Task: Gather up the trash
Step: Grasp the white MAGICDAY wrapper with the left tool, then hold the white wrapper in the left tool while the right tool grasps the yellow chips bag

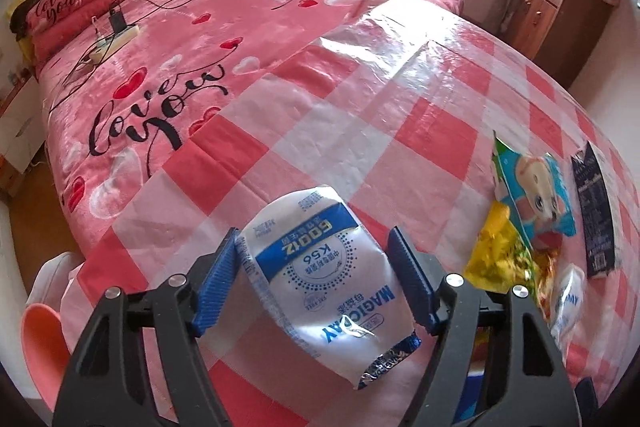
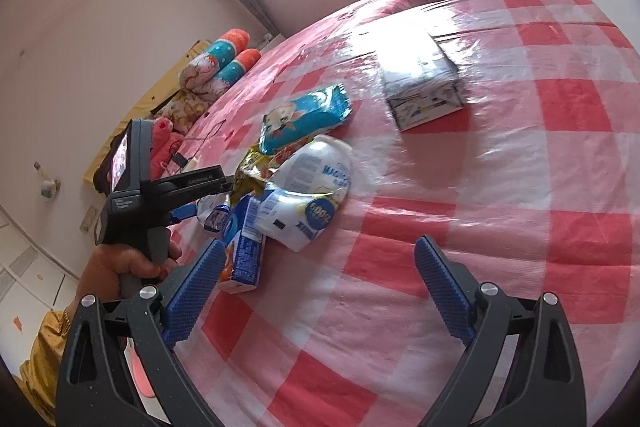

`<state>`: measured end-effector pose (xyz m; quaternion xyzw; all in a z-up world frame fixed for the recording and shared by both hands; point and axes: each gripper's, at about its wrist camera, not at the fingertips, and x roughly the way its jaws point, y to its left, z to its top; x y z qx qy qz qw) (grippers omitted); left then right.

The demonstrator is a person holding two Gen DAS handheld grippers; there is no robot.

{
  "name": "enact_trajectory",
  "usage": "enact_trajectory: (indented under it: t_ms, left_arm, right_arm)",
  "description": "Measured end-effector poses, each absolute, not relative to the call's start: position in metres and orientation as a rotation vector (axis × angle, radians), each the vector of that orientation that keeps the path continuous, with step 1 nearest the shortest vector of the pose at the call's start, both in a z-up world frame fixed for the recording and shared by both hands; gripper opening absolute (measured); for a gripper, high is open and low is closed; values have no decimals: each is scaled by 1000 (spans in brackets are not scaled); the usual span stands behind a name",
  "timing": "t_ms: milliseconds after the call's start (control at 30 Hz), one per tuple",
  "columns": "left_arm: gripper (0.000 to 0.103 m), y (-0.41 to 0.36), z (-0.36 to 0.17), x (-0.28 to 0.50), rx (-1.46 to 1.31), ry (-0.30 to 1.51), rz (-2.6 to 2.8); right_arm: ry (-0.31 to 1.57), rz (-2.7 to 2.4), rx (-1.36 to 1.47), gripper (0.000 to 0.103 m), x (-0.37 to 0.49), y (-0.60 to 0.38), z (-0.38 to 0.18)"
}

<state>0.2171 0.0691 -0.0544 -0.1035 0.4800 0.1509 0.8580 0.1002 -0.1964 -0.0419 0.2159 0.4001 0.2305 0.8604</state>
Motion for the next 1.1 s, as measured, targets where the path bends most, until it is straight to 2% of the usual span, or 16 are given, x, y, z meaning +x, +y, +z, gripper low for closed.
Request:
enact_trajectory:
  t_ms: [67, 467, 933, 1100]
  left_arm:
    - [71, 72, -53, 213, -228, 1001, 292]
    - [70, 87, -52, 189, -292, 975, 113]
    - [70, 114, -49, 153, -330, 954, 35]
    - [70, 123, -45, 141, -311, 931, 44]
  right_arm:
    - [839, 485, 419, 94, 101, -187, -41]
    - [851, 454, 214, 94, 102, -145, -42]
    - [867, 519, 137, 94, 98, -88, -37]
    - [820, 482, 70, 94, 107, -80, -18]
